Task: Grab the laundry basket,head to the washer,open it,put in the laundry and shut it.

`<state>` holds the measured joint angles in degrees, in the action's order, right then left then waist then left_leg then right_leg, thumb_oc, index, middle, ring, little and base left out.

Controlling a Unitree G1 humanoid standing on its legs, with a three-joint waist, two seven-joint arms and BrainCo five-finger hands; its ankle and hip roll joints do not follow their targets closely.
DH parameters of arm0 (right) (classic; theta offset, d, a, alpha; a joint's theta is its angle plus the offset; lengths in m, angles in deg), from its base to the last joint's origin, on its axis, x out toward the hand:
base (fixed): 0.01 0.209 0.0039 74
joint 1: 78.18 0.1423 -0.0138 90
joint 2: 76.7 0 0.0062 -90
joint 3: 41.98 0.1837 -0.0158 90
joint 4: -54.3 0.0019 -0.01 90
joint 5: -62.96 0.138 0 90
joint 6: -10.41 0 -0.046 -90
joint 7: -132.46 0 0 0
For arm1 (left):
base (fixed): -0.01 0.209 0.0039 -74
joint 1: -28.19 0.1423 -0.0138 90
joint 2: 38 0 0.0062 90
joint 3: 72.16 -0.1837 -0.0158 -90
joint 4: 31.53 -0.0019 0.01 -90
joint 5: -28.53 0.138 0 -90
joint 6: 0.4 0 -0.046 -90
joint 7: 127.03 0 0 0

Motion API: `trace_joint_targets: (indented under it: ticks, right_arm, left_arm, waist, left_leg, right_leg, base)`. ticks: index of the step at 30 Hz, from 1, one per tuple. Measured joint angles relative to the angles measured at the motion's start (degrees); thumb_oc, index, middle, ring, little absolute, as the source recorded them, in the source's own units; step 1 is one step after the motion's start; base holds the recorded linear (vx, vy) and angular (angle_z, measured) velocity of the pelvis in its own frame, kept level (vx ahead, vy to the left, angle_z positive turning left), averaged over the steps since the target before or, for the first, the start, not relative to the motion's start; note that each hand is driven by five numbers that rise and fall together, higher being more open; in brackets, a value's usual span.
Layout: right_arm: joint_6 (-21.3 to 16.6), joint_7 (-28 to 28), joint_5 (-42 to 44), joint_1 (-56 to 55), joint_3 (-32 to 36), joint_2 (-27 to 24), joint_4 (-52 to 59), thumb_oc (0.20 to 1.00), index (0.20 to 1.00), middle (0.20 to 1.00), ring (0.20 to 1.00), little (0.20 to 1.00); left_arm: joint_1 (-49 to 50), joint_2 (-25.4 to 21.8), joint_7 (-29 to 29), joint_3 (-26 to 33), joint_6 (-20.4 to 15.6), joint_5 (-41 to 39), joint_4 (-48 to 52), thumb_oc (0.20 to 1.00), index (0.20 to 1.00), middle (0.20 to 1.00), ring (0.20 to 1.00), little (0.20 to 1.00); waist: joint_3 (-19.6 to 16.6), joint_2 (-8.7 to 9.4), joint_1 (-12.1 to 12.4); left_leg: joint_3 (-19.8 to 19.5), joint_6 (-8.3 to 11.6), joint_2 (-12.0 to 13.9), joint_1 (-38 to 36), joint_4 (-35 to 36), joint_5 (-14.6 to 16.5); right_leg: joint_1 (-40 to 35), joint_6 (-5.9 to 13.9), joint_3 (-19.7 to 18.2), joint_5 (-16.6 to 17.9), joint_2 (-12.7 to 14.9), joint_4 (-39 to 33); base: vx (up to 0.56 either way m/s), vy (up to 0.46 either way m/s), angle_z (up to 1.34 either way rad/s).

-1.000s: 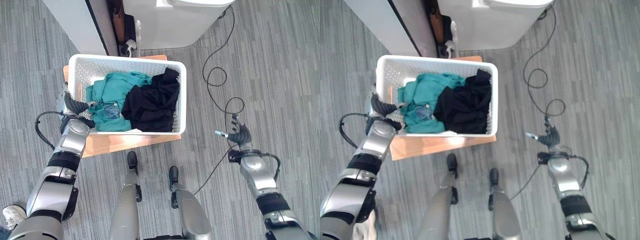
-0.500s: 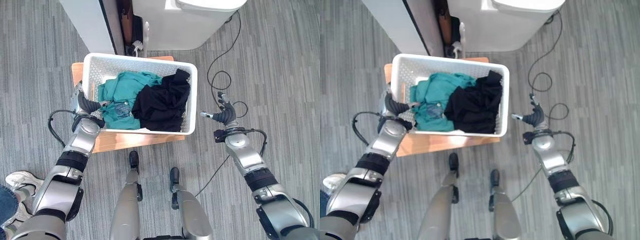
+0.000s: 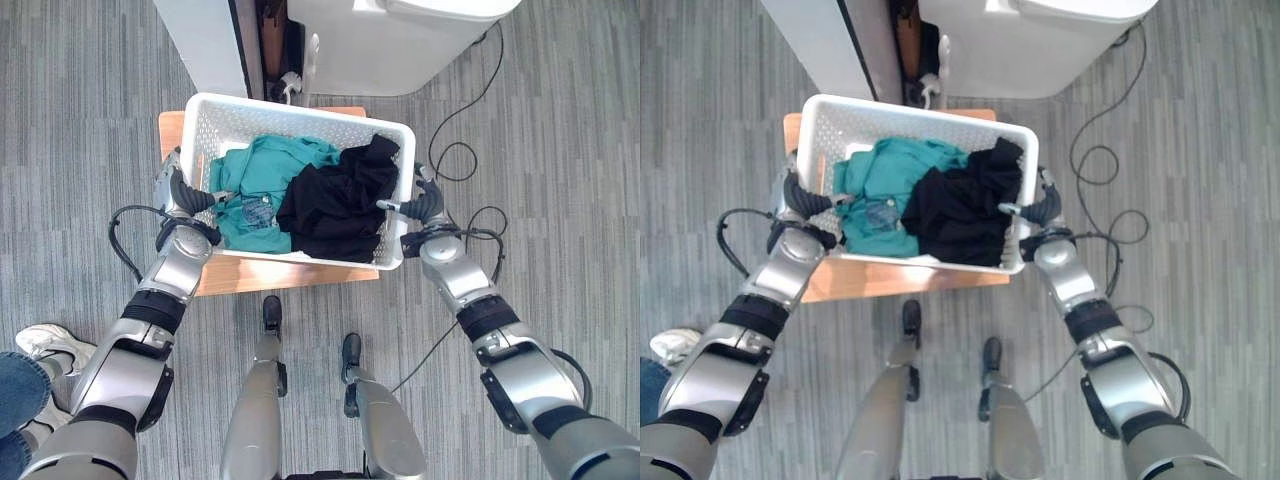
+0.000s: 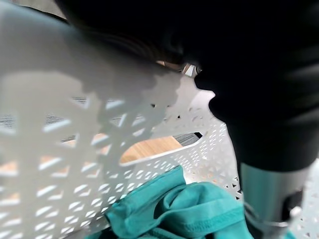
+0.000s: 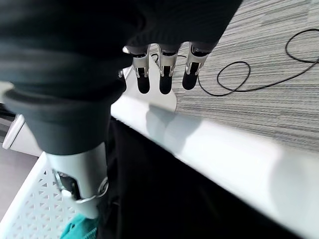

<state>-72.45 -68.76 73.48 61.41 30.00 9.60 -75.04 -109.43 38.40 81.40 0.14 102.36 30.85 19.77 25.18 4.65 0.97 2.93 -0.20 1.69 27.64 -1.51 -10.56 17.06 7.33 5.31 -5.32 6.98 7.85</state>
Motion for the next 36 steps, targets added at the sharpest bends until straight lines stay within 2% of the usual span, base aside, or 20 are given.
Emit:
trace_joint_targets:
  ticks: [7, 15, 26, 31, 36]
  right_arm:
    - [0.84, -1.43, -1.27, 1.91, -0.21, 0.47, -2.02, 1.000, 1.000, 1.000, 1.000, 1.000]
    - [3.95, -4.27, -5.82, 3.73, 0.01, 2.67, -8.10, 1.000, 1.000, 1.000, 1.000, 1.000]
    - [0.39, -6.25, 1.05, 3.11, 1.59, 4.12, -7.66, 1.000, 1.000, 1.000, 1.000, 1.000]
    - [-0.23, -6.24, 3.32, 4.02, 1.98, 3.62, -7.49, 1.000, 1.000, 1.000, 1.000, 1.000]
    - [-0.33, -6.17, 4.51, 4.88, 2.08, 2.66, -7.47, 1.000, 1.000, 1.000, 1.000, 1.000]
  left_arm:
    - [-0.37, 0.62, 0.16, -0.07, -0.01, -0.09, 0.10, 1.000, 1.000, 1.000, 1.000, 1.000]
    - [-1.74, 1.04, 2.44, -1.08, -0.03, -0.21, 0.11, 1.000, 1.000, 1.000, 1.000, 1.000]
    - [-1.68, 0.55, 2.85, -1.04, -0.27, -2.03, 3.62, 1.000, 1.000, 1.000, 1.000, 1.000]
    - [-1.75, -0.02, 2.69, -1.02, -2.36, -2.51, 4.38, 1.000, 1.000, 1.000, 1.000, 1.000]
    - [-2.06, -0.41, 2.42, -1.04, -2.92, -4.33, 4.72, 1.000, 1.000, 1.000, 1.000, 1.000]
  waist:
    - [0.04, -0.07, 0.64]
    - [0.36, -0.61, 1.16]
    - [0.36, -0.60, 1.14]
    - [0.33, -0.68, 1.19]
    - [0.27, -0.86, 1.22]
  left_leg:
    - [-0.34, 0.01, -0.02, 0.47, -0.24, 0.01]
    - [-0.53, 0.01, -0.13, 1.51, -0.50, 0.00]
    - [-0.76, 0.03, -0.12, 3.45, -1.74, 0.02]
    - [-0.68, 0.04, -0.21, 4.84, -2.28, 0.03]
    - [-0.68, 0.14, -0.34, 5.74, -2.39, -0.01]
  right_leg:
    - [0.25, -0.01, 0.07, -0.01, -0.04, 0.00]
    - [1.36, -0.01, 0.13, -0.01, 0.01, 0.43]
    - [3.13, -0.01, 0.12, -0.03, 0.06, 1.40]
    - [5.16, 0.00, 0.06, -0.27, 0.36, 2.93]
    - [6.60, 0.09, 0.03, -0.49, 0.57, 3.80]
  base:
    - [0.00, 0.000, 0.00]
    - [0.00, 0.000, 0.00]
    - [0.00, 0.006, 0.00]
    - [0.00, 0.006, -0.01]
    - [0.00, 0.000, 0.00]
